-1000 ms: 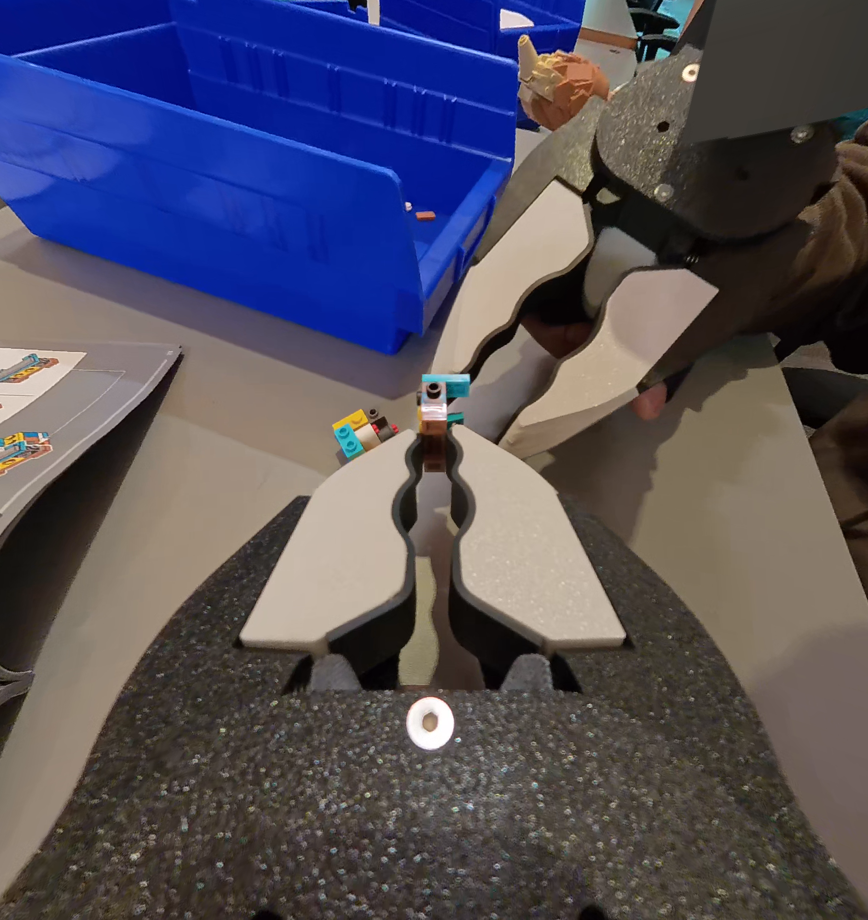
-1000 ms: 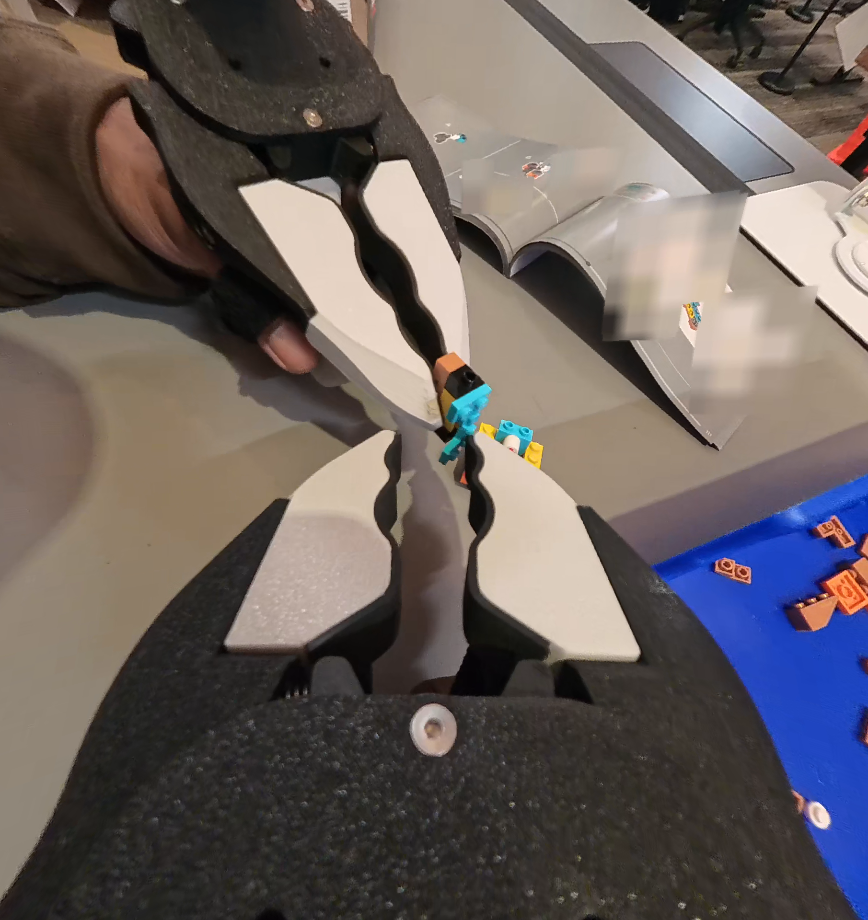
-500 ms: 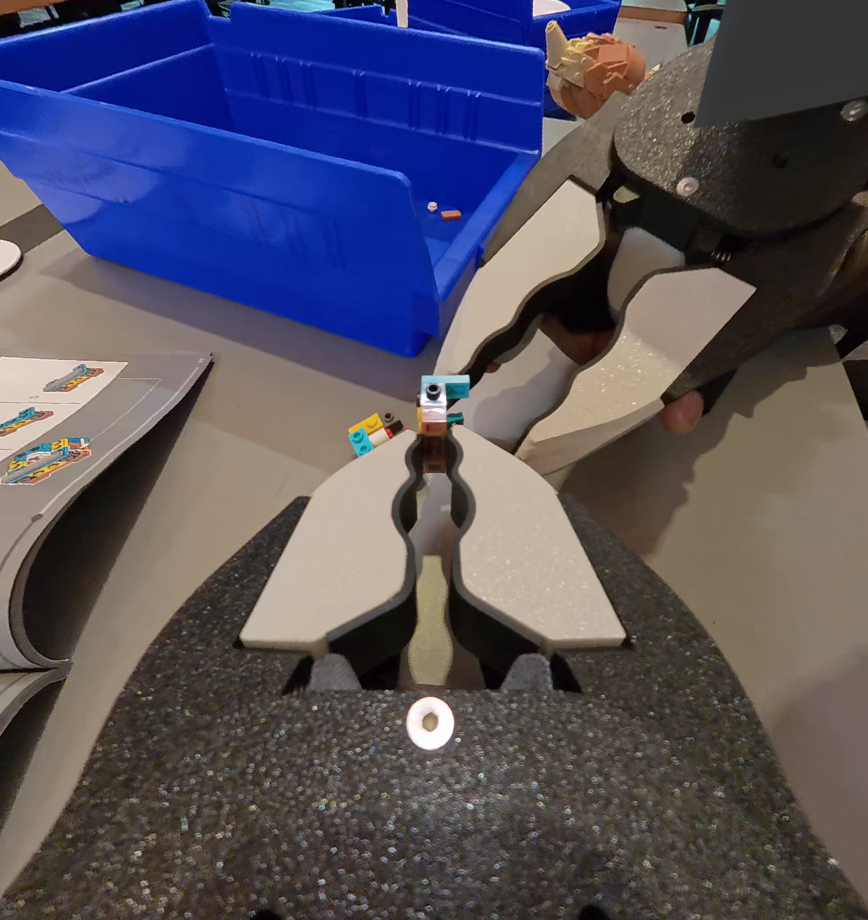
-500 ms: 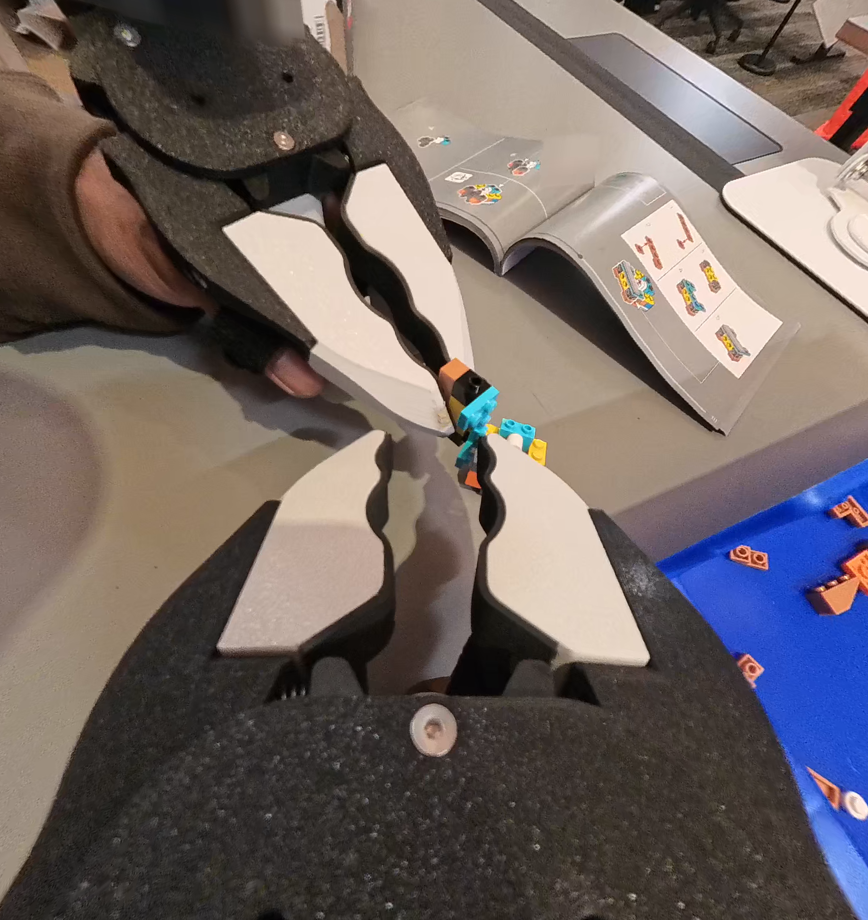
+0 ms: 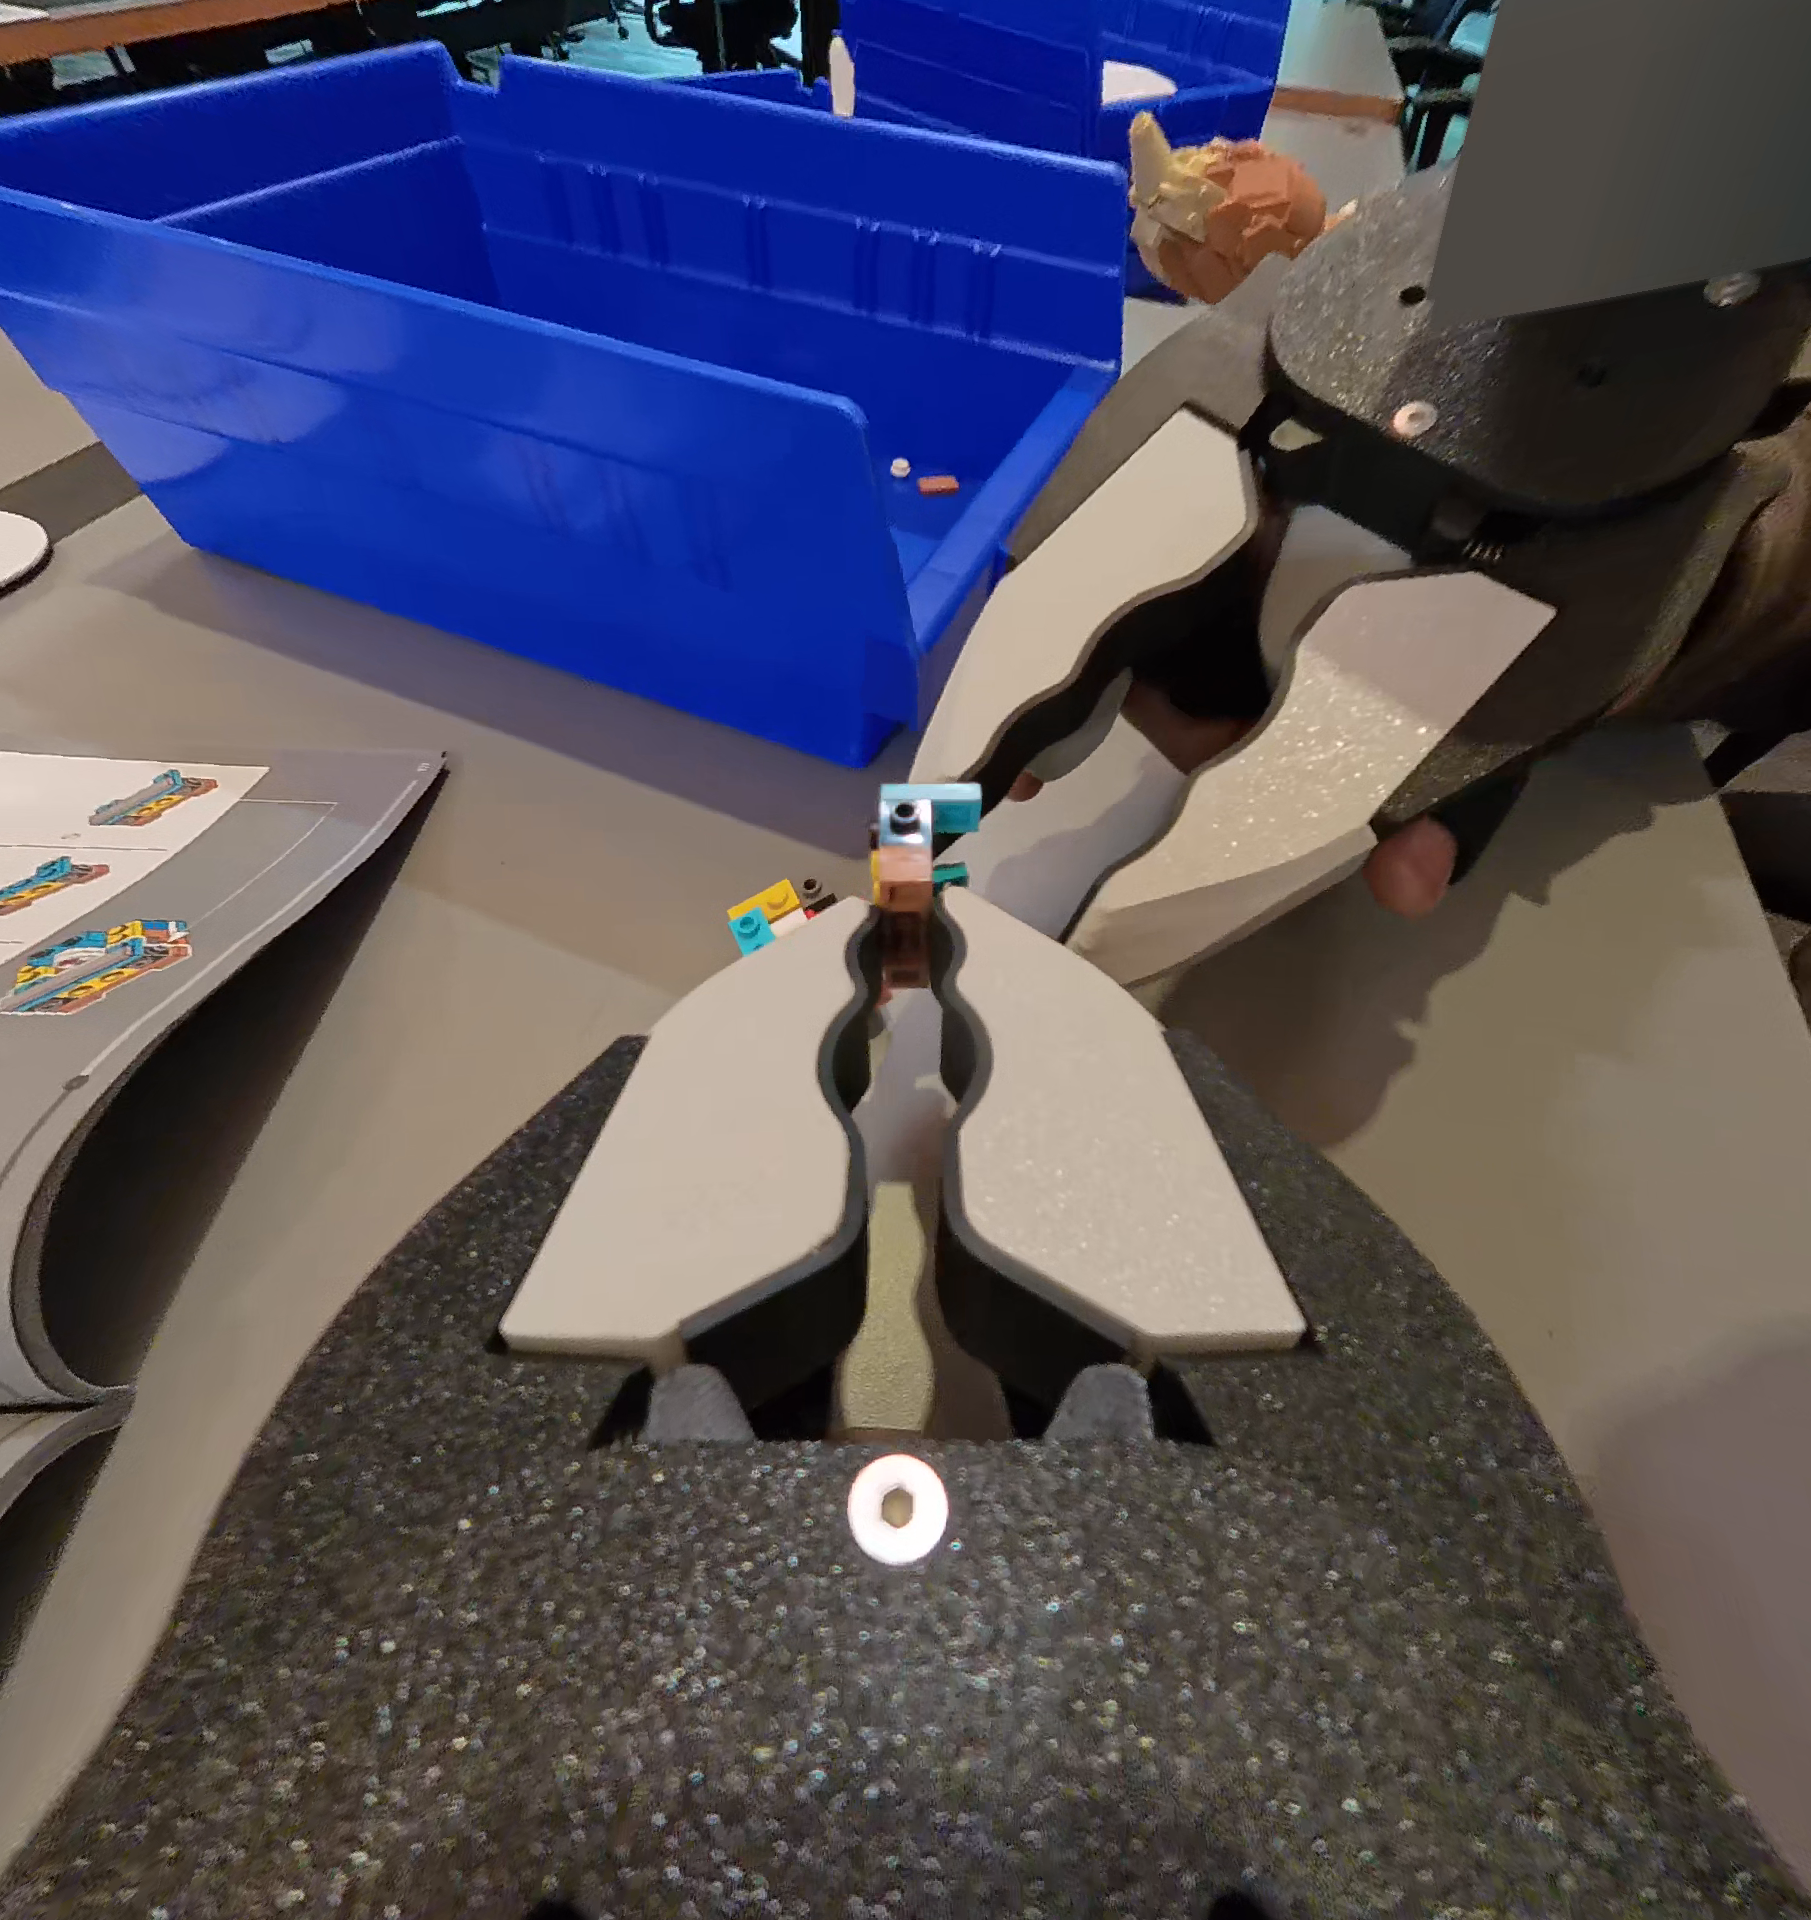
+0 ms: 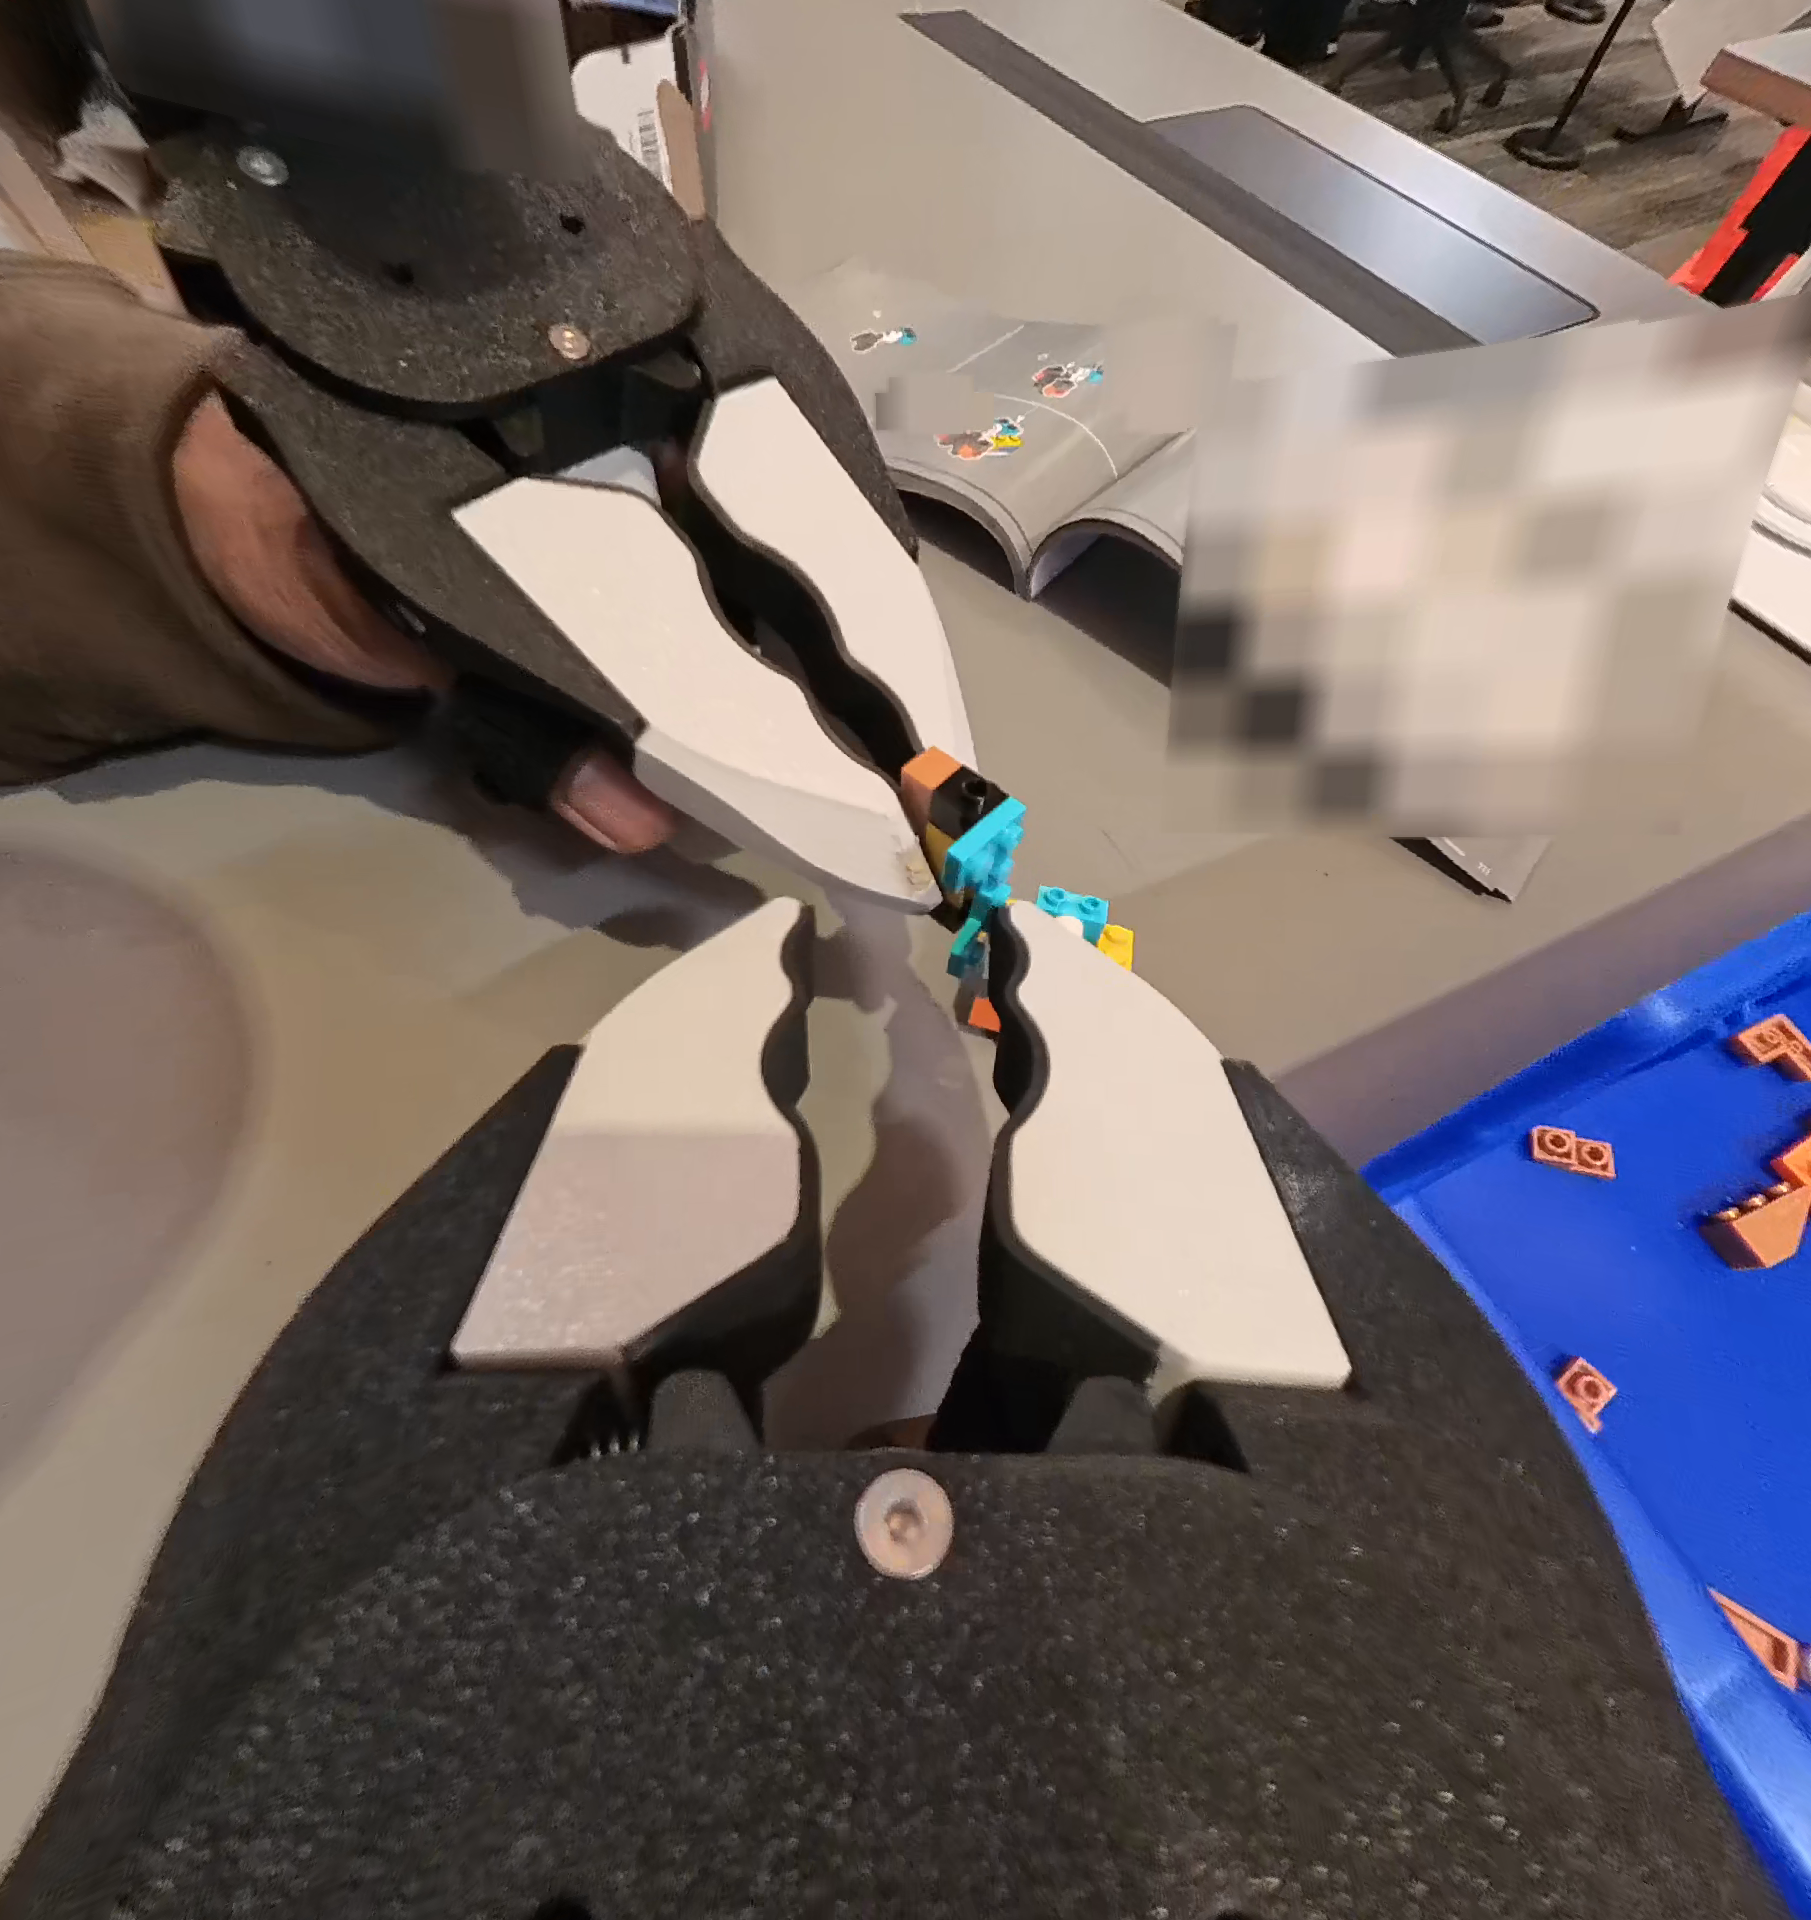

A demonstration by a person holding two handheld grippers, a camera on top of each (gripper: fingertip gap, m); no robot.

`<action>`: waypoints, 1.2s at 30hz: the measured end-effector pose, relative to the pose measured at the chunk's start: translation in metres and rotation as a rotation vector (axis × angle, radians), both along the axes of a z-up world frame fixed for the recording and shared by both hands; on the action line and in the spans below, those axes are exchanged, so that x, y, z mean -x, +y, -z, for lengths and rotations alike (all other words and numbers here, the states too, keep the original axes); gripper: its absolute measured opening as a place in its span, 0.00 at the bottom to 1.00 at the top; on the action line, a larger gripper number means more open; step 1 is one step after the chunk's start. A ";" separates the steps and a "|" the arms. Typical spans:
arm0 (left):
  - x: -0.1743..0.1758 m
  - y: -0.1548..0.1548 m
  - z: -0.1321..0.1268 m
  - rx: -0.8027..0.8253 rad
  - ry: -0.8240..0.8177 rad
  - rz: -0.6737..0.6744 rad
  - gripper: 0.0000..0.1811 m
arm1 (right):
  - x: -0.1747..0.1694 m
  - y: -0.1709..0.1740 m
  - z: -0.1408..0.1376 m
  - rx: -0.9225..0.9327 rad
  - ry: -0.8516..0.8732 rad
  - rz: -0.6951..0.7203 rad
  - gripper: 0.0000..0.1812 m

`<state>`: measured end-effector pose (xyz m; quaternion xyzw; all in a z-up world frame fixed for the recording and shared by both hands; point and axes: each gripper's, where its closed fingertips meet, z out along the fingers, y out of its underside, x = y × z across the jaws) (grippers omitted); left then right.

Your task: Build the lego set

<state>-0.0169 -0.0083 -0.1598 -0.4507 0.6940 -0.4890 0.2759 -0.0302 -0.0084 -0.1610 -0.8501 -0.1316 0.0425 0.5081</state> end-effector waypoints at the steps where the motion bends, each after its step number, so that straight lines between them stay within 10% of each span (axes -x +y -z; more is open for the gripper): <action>1: 0.000 0.000 -0.001 0.013 0.001 0.002 0.04 | -0.001 0.000 -0.001 -0.006 0.008 0.000 0.17; 36: -0.001 0.002 -0.001 0.091 0.030 -0.021 0.04 | 0.010 0.000 0.000 -0.009 -0.023 -0.015 0.27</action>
